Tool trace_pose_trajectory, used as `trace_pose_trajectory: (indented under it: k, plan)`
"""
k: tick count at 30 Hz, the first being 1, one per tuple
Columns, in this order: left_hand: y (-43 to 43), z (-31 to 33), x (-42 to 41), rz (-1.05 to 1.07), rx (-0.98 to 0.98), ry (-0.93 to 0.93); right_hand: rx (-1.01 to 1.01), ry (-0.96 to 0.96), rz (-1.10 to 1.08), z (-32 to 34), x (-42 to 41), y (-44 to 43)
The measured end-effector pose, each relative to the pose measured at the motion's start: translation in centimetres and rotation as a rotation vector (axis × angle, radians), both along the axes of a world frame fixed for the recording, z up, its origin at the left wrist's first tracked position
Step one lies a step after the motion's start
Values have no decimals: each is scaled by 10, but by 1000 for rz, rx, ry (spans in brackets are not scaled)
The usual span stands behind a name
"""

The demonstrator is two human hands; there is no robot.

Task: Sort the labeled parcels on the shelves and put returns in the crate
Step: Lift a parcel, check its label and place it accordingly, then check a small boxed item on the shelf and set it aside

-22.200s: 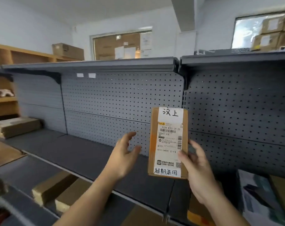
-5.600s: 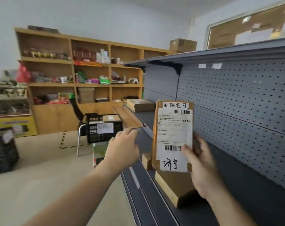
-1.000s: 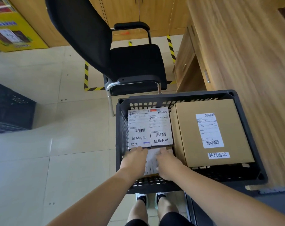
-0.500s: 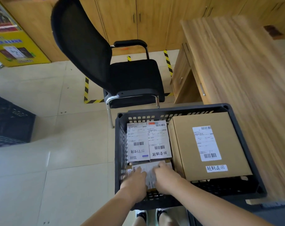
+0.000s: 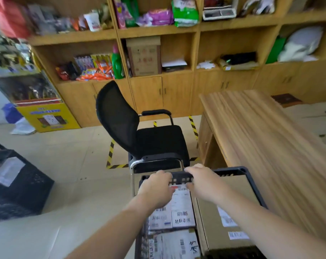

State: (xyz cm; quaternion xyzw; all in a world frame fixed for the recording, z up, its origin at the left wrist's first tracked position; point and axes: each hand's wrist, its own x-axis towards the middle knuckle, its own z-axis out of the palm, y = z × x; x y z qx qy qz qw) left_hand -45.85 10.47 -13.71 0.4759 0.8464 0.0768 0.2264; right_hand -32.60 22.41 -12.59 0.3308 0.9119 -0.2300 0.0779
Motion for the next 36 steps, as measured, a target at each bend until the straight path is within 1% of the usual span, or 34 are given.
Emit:
trace_pose_trajectory:
  k: [4,6,10,13,15,20,24,27,30,32,36]
  plan:
    - [31,76,-4,-55,166,101,128,123,-62,78,12,22]
    - [42,110,-3,-118,238,147,200,173,-133,112,24,24]
    - [67,159,16,-296,354,166,299,203,-308,163,65,16]
    - [87,184,46,-477,442,172,394,220,-525,185,113,-1]
    - [95,200,80,-615,505,154,455,208,-682,194,153,-22]
    - [75,225,195,-1010,595,48,540,77,-1073,212,265,-123]
    - [19,232,308,-1327,657,-62,612,10,-1405,218,345,-240]
    - [-50,238,397,-1594,668,-155,659,-61,-1658,220,394,-345]
    - [-138,245,481,-1825,692,-296,710,-155,-1919,224,428,-461]
    - [-206,249,531,-1978,696,-354,739,-223,-2080,226,442,-541]
    - [-352,255,608,-2241,723,-482,717,-322,-2380,234,452,-687]
